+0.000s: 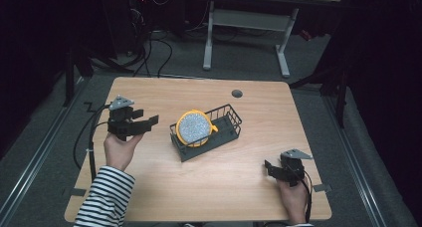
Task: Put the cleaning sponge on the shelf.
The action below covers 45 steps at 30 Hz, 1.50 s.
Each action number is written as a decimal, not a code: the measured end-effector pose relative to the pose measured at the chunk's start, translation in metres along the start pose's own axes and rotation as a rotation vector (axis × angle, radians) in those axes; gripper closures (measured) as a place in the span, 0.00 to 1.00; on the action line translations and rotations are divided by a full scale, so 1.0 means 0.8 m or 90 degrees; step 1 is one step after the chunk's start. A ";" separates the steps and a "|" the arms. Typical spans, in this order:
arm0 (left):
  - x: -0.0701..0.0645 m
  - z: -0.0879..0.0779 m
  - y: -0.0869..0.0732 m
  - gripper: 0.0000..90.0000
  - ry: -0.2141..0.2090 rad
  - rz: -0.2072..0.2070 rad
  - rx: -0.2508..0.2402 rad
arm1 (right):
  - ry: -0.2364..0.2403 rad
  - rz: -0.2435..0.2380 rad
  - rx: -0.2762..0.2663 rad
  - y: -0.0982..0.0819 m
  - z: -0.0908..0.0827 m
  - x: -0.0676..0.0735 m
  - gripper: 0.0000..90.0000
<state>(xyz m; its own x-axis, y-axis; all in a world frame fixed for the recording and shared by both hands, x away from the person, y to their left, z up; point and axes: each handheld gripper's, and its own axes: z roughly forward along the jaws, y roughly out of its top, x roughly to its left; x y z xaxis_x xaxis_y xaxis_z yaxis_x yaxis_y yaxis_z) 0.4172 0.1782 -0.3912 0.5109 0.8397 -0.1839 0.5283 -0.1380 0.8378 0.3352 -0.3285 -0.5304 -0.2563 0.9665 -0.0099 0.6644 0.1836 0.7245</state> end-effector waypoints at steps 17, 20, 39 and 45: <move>0.026 -0.031 -0.038 0.39 0.039 -0.025 0.001 | -0.001 -0.001 0.001 0.000 0.000 0.001 0.34; 0.030 -0.034 -0.044 0.39 0.041 -0.033 0.002 | -0.001 0.000 0.001 0.000 0.000 0.001 0.34; 0.050 -0.048 -0.096 0.41 0.059 -0.077 -0.002 | -0.002 -0.001 0.002 0.000 0.000 0.001 0.34; 0.055 -0.046 -0.112 0.41 0.060 -0.096 0.002 | -0.003 -0.001 0.002 0.000 0.000 0.001 0.34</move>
<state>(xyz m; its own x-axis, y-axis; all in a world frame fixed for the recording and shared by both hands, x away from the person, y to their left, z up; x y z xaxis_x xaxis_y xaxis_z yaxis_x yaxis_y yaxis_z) 0.3671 0.2469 -0.4553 0.3598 0.8964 -0.2589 0.5965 -0.0077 0.8026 0.3348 -0.3275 -0.5304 -0.2546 0.9670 -0.0138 0.6660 0.1856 0.7224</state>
